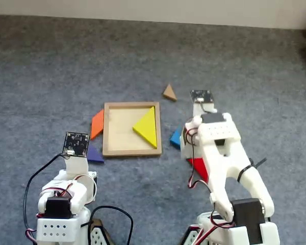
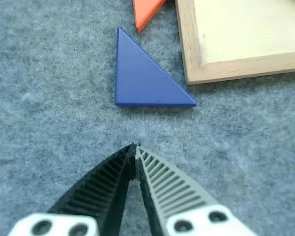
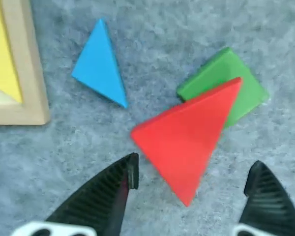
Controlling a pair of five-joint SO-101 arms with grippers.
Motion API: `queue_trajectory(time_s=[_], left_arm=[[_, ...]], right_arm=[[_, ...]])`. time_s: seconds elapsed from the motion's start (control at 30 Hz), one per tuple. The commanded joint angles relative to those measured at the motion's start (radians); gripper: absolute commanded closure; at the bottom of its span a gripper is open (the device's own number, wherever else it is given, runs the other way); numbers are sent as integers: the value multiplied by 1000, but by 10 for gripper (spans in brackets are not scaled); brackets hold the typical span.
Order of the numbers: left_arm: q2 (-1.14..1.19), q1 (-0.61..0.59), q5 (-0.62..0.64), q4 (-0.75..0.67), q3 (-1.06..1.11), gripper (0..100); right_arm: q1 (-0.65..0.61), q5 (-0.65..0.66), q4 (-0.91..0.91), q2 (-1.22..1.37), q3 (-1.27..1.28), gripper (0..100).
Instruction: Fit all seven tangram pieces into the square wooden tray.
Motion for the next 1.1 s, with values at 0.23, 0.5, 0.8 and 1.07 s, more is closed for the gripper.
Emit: queue_trajectory(time_s=[0.23,0.5,0.8,1.07], left_arm=[[-16,-10,-6,3,19,992],[-16,-10,-6,3,19,992],[-16,-10,-6,3,19,992],[-16,-10,-6,3,19,992]], right_arm=[[7,-8,-108,-7,47,737],[7,-8,-107,79,41,739],[15,-8,-64,168,-48,808],[-38,2,-64,-5,-48,971]])
